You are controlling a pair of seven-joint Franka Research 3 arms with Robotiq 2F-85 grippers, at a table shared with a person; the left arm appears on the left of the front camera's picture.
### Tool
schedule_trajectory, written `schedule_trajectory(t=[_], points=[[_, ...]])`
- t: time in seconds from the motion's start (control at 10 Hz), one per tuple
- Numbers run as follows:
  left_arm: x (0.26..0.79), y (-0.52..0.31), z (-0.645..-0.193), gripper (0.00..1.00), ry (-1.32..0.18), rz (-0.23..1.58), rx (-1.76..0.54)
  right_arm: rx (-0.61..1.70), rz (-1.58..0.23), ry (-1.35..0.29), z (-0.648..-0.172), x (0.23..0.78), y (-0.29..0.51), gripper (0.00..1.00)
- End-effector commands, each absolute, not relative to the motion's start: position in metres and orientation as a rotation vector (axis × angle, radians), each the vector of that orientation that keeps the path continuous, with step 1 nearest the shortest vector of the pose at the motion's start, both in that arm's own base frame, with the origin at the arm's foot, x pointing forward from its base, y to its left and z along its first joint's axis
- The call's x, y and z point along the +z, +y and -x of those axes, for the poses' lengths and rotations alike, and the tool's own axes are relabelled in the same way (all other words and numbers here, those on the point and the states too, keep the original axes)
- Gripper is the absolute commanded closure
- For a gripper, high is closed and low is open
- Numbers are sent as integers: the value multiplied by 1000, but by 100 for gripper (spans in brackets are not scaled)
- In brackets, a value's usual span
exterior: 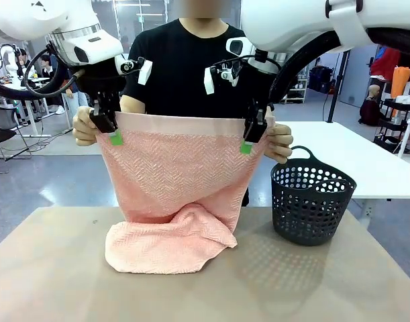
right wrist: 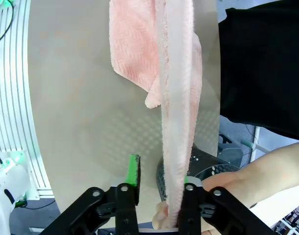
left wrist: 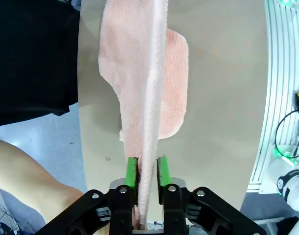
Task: Fold the towel.
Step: Grab the top end of the 100 cm Hotel Towel extended by the human, then release the end of the 100 cm Hotel Towel you were holding and grab the top end of the folded side.
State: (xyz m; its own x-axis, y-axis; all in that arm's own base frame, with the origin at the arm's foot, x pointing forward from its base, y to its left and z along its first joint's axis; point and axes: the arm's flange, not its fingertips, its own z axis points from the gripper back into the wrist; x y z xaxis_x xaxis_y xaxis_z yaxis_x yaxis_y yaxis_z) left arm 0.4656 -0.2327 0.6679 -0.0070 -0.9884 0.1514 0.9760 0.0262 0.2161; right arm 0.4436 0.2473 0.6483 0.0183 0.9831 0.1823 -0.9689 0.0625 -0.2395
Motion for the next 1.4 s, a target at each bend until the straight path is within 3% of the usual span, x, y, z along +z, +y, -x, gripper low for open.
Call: schedule_trajectory(t=[0.0, 1.3], points=[[663, -230, -460, 100, -285, -41, -1516, 1536, 60, -339, -444, 647, 248, 100], [668, -232, -465, 100, -289, -52, -1545, 1521, 53, -336, -444, 649, 248, 100]])
